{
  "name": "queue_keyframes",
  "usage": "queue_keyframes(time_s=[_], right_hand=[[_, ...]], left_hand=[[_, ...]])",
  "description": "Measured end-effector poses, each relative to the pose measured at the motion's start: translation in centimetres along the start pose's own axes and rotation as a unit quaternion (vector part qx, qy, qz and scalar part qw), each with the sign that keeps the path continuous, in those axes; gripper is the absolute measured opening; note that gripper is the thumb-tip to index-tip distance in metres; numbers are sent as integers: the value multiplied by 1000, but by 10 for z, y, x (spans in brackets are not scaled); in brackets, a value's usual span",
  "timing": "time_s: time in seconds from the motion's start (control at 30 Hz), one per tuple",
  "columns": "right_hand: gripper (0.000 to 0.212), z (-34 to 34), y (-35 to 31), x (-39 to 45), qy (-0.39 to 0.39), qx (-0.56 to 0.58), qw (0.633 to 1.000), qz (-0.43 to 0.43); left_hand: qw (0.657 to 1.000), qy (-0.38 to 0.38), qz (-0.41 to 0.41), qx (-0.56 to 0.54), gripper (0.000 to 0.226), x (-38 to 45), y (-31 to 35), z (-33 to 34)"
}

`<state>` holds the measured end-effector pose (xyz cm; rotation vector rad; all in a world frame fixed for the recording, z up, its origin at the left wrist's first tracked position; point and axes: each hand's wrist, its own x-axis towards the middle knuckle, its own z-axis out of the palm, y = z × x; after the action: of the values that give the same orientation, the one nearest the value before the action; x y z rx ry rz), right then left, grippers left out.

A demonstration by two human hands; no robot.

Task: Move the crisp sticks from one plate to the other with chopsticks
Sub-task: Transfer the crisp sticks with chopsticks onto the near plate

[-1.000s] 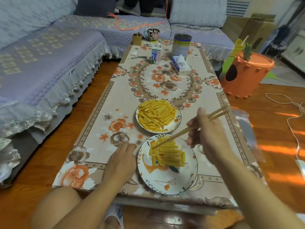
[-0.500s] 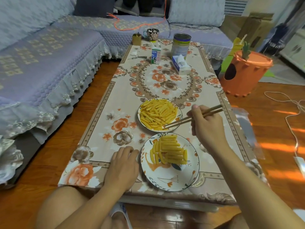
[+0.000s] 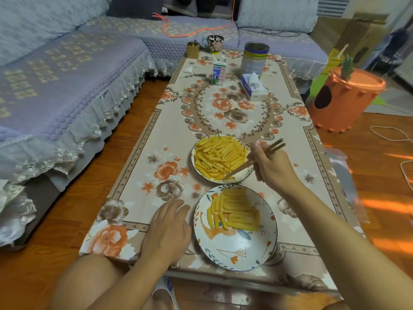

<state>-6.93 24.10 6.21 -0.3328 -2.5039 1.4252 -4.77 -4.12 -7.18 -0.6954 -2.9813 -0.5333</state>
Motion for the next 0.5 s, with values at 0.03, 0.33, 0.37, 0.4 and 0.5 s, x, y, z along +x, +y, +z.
queue_keyframes(time_s=[0.03,0.33,0.37,0.4,0.5], right_hand=[[50,-2,-2,0,-2,5,1000,2],[56,-24,-37,-66,76,160,977,122],[56,-13,-38,-80,81,172,973,134],[55,0,-38,-92,88,186,968,143],[50,32,-33,-120,107,199,963,149]], left_hand=[[1000,3,1,1,50,0,0,0],[1000,4,1,12,49,-1,0,1],[1000,4,2,12,49,-1,0,1],[1000,3,3,13,50,-1,0,0],[1000,-3,2,13,48,-2,0,1]])
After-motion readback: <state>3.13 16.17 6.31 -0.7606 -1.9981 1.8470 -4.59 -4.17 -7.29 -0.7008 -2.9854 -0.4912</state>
